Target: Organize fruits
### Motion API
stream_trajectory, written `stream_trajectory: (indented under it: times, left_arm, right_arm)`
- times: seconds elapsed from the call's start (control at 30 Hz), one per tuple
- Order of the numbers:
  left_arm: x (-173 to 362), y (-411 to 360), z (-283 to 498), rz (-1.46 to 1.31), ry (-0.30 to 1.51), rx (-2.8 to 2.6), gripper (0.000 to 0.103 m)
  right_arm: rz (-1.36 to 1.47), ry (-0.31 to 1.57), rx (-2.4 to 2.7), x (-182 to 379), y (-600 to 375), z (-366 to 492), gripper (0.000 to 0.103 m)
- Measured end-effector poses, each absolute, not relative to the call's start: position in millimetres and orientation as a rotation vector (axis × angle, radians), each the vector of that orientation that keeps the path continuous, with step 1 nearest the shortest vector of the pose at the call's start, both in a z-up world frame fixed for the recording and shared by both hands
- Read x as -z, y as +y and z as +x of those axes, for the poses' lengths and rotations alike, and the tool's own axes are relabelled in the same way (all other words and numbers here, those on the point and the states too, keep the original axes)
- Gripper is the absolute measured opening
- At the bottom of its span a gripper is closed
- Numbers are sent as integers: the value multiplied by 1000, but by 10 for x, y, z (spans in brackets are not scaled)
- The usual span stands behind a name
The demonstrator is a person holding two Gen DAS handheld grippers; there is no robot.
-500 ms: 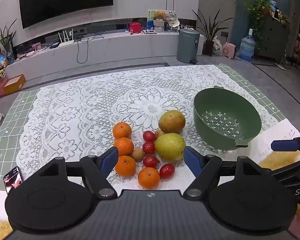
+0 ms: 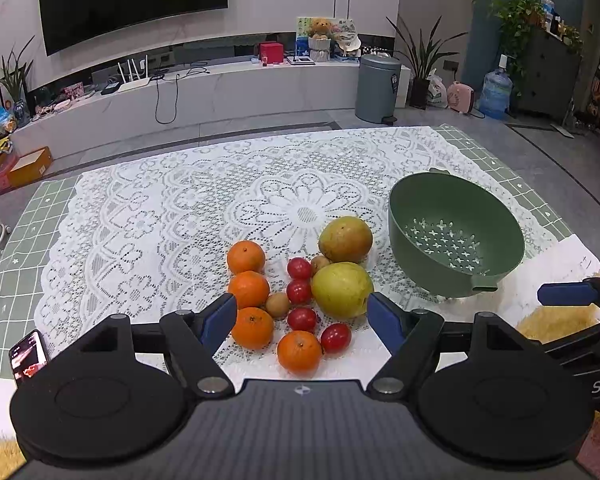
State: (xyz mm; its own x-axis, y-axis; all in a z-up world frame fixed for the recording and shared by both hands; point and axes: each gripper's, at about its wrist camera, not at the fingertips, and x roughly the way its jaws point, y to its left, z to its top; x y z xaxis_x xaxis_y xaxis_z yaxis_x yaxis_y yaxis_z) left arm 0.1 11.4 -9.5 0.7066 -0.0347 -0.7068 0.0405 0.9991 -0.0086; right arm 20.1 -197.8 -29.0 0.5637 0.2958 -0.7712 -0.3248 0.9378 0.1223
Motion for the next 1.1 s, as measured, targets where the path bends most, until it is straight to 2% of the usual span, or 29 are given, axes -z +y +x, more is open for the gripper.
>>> stream_trajectory:
  times: [1.1]
  left_arm:
    - [141, 146, 20, -11, 806, 42, 87]
  right_arm:
    - [25, 947, -385, 323, -1935, 225, 99]
